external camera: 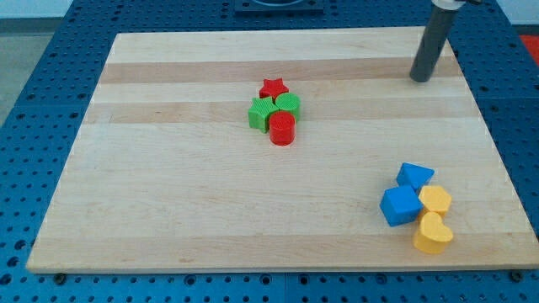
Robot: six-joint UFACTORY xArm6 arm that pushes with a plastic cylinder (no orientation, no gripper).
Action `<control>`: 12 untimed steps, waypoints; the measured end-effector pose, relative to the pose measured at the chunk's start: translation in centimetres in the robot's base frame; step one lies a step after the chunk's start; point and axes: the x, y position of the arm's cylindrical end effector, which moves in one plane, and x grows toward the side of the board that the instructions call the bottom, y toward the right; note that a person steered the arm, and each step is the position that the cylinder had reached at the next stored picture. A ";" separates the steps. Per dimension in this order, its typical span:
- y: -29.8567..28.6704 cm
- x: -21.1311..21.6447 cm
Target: Push the green circle and red star to the top of green star
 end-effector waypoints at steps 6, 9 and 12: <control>-15.8 11.6; -21.1 11.1; -18.1 8.1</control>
